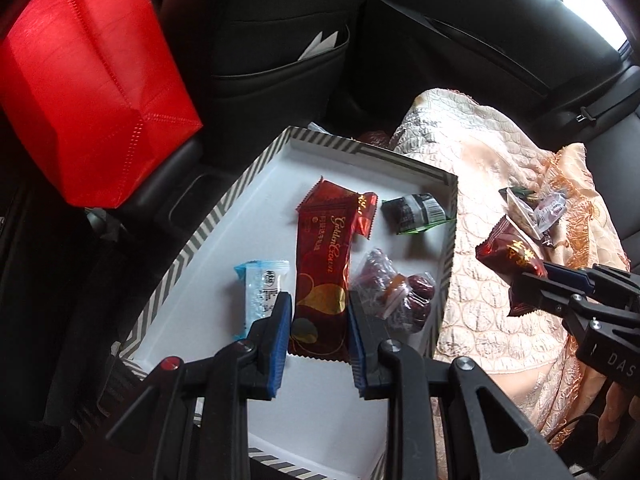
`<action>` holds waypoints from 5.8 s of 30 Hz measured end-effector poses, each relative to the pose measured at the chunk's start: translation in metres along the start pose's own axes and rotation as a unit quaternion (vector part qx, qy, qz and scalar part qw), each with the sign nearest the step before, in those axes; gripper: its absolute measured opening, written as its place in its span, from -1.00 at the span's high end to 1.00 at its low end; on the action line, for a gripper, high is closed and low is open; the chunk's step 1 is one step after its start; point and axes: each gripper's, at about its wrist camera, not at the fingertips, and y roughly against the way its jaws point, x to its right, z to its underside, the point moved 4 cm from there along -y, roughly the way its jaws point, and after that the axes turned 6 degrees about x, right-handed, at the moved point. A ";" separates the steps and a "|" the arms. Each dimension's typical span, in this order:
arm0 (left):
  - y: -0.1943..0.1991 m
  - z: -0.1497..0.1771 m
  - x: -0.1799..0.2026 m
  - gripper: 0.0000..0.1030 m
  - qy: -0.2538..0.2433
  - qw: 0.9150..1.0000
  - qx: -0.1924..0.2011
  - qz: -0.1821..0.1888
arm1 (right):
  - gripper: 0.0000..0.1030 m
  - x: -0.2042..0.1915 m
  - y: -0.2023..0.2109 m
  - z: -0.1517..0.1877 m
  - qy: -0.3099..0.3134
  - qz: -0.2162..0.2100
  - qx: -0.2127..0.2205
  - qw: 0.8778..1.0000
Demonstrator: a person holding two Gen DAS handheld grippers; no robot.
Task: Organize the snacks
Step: 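Carry the red candy bar and dark red candy over the tray with both grippers, then lower both candies into the tray and open both grippers, then withdraw both open grippers from the tray over the shawl, then reach the left gripper down and grasp the white-pink snack packet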
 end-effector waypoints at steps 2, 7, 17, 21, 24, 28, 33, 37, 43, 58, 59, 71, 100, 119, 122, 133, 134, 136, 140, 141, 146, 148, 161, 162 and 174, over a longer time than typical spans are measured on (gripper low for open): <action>-0.001 0.000 -0.004 0.44 0.005 1.000 -0.001 -0.002 | 0.45 -0.008 -0.004 -0.001 0.008 -0.004 -0.004 1.000; -0.006 0.002 -0.010 0.44 0.014 1.000 -0.004 -0.008 | 0.45 -0.027 -0.013 -0.002 0.027 -0.013 -0.014 0.999; -0.018 0.006 -0.014 0.44 0.025 1.000 -0.015 -0.012 | 0.46 -0.047 -0.028 -0.006 0.049 -0.024 -0.025 0.998; -0.021 0.007 -0.017 0.44 0.028 0.999 -0.017 -0.018 | 0.46 -0.053 -0.035 -0.006 0.051 -0.028 -0.032 0.998; -0.022 0.008 -0.021 0.44 0.032 0.999 -0.018 -0.020 | 0.46 -0.056 -0.039 -0.005 0.051 -0.030 -0.037 0.998; -0.026 0.009 -0.025 0.44 0.037 0.999 -0.022 -0.025 | 0.46 -0.059 -0.046 -0.005 0.051 -0.030 -0.043 0.997; -0.031 0.012 -0.027 0.44 0.037 0.998 -0.029 -0.031 | 0.46 -0.062 -0.055 -0.004 0.052 -0.031 -0.053 0.997; -0.033 0.012 -0.030 0.44 0.039 0.998 -0.030 -0.039 | 0.46 -0.066 -0.060 -0.005 0.052 -0.035 -0.054 0.997; -0.037 0.015 -0.033 0.44 0.039 0.997 -0.035 -0.048 | 0.46 -0.077 -0.066 -0.013 0.066 -0.038 -0.051 0.996; -0.046 0.021 -0.034 0.43 0.039 0.996 -0.052 -0.052 | 0.45 -0.096 -0.106 -0.027 0.104 -0.008 -0.076 0.992; -0.046 0.021 -0.033 0.41 0.038 0.996 -0.052 -0.053 | 0.45 -0.096 -0.106 -0.026 0.104 -0.011 -0.076 0.992; -0.040 0.017 -0.043 -0.36 0.054 0.995 -0.043 -0.068 | 0.20 -0.078 -0.092 -0.023 0.035 -0.050 -0.077 0.995; -0.010 0.001 0.005 -0.66 0.010 0.999 -0.011 -0.048 | 0.19 -0.013 0.000 -0.011 -0.001 -0.003 0.006 1.000; -0.016 -0.002 0.087 -0.66 -0.088 0.996 -0.023 -0.003 | 0.19 0.085 0.027 0.032 -0.085 0.071 0.001 0.994; -0.019 -0.009 0.107 -0.66 -0.099 0.995 -0.022 0.012 | 0.19 0.110 0.041 0.031 -0.112 0.086 0.014 0.990; -0.043 -0.034 0.185 -0.66 -0.142 0.987 -0.032 0.065 | 0.19 0.190 0.079 0.012 -0.171 0.148 0.049 0.973; -0.045 -0.037 0.191 -0.66 -0.143 0.987 -0.032 0.070 | 0.19 0.193 0.082 0.010 -0.172 0.151 0.052 0.972; -0.052 -0.042 0.206 -0.66 -0.147 0.985 -0.033 0.079 | 0.19 0.200 0.087 0.006 -0.173 0.153 0.058 0.971; -0.060 -0.047 0.235 -0.66 -0.162 0.981 -0.033 0.099 | 0.19 0.216 0.091 0.004 -0.183 0.159 0.066 0.968; -0.063 -0.047 0.241 -0.66 -0.167 0.980 -0.032 0.100 | 0.19 0.220 0.092 0.005 -0.187 0.157 0.069 0.967; -0.077 -0.051 0.267 -0.66 -0.174 0.978 -0.041 0.112 | 0.19 0.232 0.087 0.009 -0.199 0.161 0.069 0.964; -0.081 -0.052 0.274 -0.66 -0.172 0.977 -0.040 0.117 | 0.19 0.234 0.086 0.007 -0.198 0.160 0.071 0.964; -0.104 -0.064 0.302 -0.66 -0.173 0.976 -0.038 0.127 | 0.20 0.242 0.077 -0.019 -0.183 0.176 0.073 0.964; -0.105 -0.066 0.304 -0.66 -0.173 0.976 -0.037 0.128 | 0.20 0.242 0.076 -0.023 -0.180 0.176 0.075 0.965; -0.129 -0.064 0.330 -0.66 -0.206 0.968 -0.040 0.135 | 0.20 0.263 0.081 -0.022 -0.214 0.184 0.097 0.954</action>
